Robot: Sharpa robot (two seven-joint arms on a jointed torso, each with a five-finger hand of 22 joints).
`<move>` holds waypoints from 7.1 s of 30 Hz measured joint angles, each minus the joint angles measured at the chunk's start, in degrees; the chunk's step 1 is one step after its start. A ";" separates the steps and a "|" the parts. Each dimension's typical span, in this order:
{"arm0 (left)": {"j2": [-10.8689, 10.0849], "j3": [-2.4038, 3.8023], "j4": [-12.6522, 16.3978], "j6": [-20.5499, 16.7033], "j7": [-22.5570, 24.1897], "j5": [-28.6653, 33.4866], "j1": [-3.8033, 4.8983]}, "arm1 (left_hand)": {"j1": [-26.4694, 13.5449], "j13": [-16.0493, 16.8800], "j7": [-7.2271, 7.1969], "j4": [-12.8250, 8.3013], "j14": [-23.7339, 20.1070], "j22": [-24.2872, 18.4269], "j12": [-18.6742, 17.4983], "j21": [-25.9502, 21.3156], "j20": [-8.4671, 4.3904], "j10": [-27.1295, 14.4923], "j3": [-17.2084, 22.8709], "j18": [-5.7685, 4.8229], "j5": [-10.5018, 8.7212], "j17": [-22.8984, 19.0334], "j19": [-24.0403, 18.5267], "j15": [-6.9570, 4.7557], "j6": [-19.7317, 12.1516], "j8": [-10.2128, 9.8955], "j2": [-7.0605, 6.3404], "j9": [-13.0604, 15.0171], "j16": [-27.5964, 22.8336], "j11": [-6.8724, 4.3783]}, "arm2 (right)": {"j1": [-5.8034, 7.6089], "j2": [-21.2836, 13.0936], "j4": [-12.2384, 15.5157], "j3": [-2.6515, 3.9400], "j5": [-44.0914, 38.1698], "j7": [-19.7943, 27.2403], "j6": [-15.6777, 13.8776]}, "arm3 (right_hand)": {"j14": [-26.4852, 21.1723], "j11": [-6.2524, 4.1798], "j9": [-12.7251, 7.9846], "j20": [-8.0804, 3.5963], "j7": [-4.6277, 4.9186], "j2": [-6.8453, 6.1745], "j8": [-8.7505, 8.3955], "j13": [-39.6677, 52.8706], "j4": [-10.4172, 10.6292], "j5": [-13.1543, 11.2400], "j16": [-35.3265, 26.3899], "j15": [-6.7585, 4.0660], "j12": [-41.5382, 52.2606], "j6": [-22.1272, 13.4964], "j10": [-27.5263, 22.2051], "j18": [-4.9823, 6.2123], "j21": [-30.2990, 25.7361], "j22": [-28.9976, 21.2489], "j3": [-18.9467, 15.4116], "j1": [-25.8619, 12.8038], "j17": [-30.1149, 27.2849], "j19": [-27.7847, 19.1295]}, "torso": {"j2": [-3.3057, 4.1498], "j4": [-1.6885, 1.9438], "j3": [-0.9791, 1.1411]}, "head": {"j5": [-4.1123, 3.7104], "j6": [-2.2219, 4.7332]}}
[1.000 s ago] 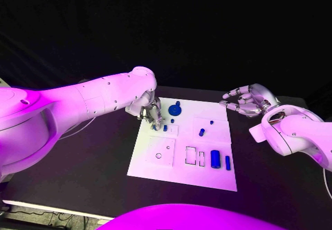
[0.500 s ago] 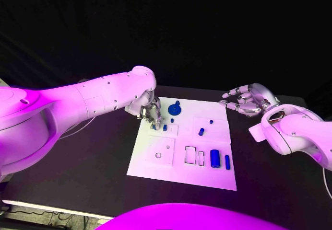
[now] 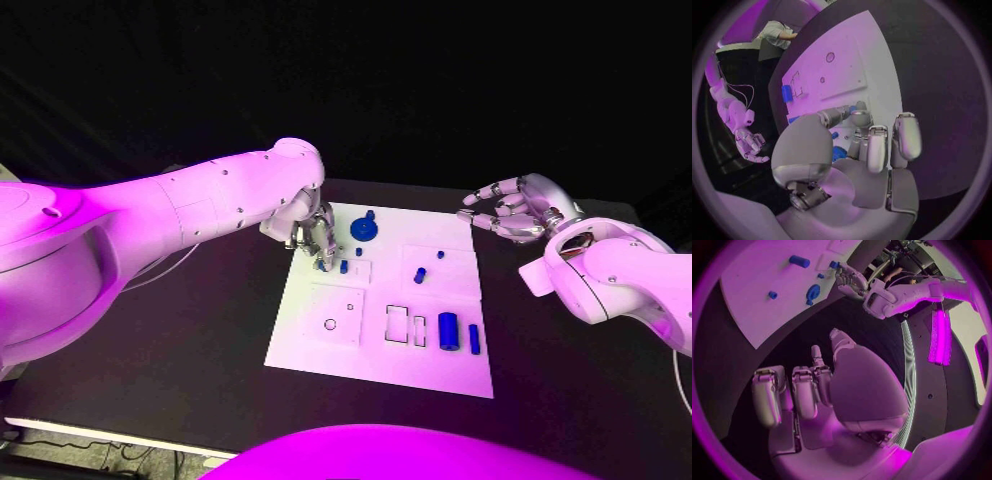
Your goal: Assemble the parts on the task board
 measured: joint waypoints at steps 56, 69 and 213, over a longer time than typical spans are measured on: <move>-0.01 -0.07 -0.81 -0.95 -0.99 1.34 -0.11 | -4.08 -0.54 -0.89 3.41 -0.01 -0.01 -0.38 -1.10 -0.02 -1.89 -5.49 0.00 -0.97 0.00 -0.40 -0.01 1.69 -2.78 -2.93 -0.44 -0.74 -0.60 | 0.01 -0.28 0.41 0.00 -0.22 -0.09 -0.02 | 0.00 0.00 -0.04 0.00 0.00 -0.31 0.23 0.00 0.00 0.00 0.00 0.00 0.00 0.00 0.00 0.00 0.00 -0.04 0.47 0.31 -0.03 0.00 | -0.03 0.01 -0.02 | 0.03 0.00; -0.13 -0.09 -0.81 -0.96 -1.01 1.22 -0.15 | -5.37 -0.36 -0.69 5.30 -0.01 -0.01 -0.38 -1.11 -0.02 -1.76 -7.38 0.01 -0.97 -0.01 -0.40 -0.01 1.90 -3.00 -3.60 -0.43 -0.74 -0.47 | 0.01 -0.25 0.37 0.00 -0.26 -0.10 -0.02 | 0.00 0.00 -0.04 0.00 0.00 -0.31 0.22 0.00 0.00 0.00 0.00 0.00 0.00 0.00 0.00 0.00 0.00 -0.02 0.47 0.31 0.01 0.00 | -0.03 0.01 -0.02 | 0.06 0.10; -9.11 3.34 11.22 -12.08 0.08 1.89 0.10 | -2.16 -8.43 0.31 11.88 -0.01 -3.60 -6.66 -6.04 0.44 -6.72 -14.28 0.90 -0.97 -0.01 -4.78 0.43 0.39 -5.08 -3.47 0.57 -4.66 0.71 | -0.16 -0.01 -0.34 -0.01 -0.34 -0.14 0.01 | 0.00 0.00 -0.14 0.00 0.00 -0.31 0.47 0.00 0.07 0.00 0.00 0.00 0.00 0.00 0.00 0.00 0.00 -0.03 1.01 0.31 -0.03 0.00 | -0.03 -0.02 0.01 | -0.81 1.01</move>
